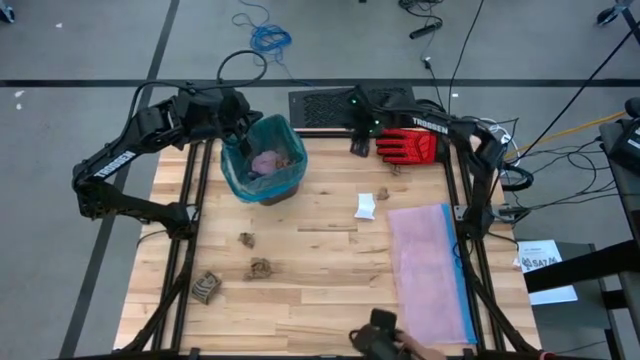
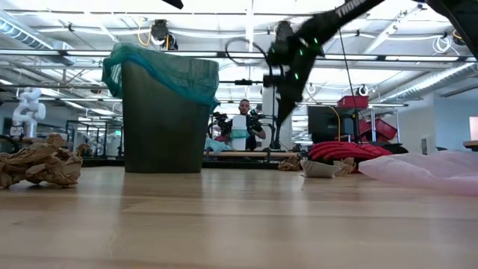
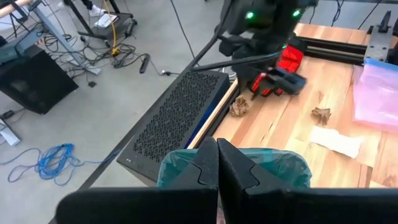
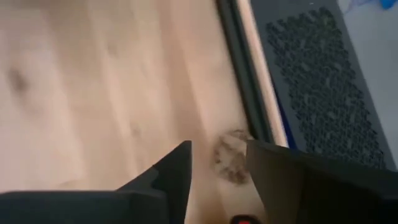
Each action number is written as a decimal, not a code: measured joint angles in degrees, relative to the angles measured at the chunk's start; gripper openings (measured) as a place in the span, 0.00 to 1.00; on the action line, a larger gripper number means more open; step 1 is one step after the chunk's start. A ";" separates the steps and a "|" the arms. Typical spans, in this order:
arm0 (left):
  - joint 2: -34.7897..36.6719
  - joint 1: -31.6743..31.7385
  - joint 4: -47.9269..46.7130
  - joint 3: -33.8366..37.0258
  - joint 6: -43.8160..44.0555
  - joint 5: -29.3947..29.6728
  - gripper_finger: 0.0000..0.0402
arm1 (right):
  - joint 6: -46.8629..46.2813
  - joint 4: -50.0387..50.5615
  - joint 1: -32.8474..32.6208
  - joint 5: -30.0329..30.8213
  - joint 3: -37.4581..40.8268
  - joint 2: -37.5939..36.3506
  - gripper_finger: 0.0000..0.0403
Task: Place trash/remove bag and relplace
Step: Put the brown napkin into the black trash bin
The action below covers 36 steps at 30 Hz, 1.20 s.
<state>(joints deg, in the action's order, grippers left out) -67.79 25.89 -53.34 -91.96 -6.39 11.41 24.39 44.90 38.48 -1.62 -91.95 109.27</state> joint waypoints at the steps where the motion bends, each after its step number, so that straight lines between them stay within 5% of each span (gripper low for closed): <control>1: 0.00 0.02 0.02 0.00 0.00 0.01 0.00 | 0.72 -2.62 0.84 -0.03 1.84 0.00 0.35; 7: -0.48 -0.02 0.04 0.02 0.02 0.01 0.00 | 1.68 -11.10 3.79 -0.08 9.56 0.00 0.42; 17: -1.64 -0.02 -0.40 0.04 0.09 -0.01 0.00 | 0.59 -14.19 4.99 0.56 11.22 3.92 0.63; 21: -1.79 0.02 -0.66 0.14 0.09 0.01 0.00 | 0.50 -14.78 4.98 8.19 11.24 7.53 0.62; 26: -1.73 0.05 -0.54 3.24 0.09 5.13 0.00 | -0.29 -14.82 4.53 12.62 10.98 9.33 0.46; 32: -2.10 5.63 3.77 12.08 0.29 8.24 0.00 | 0.39 -14.07 1.41 11.92 11.37 8.72 0.05; 36: -2.46 11.11 10.66 17.58 -0.73 5.76 0.00 | 0.30 -13.11 -1.42 10.90 11.31 6.46 0.03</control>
<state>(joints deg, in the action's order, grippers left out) -70.25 37.00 -42.69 -74.38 -7.12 17.17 24.69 31.79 37.06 9.28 -80.64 115.74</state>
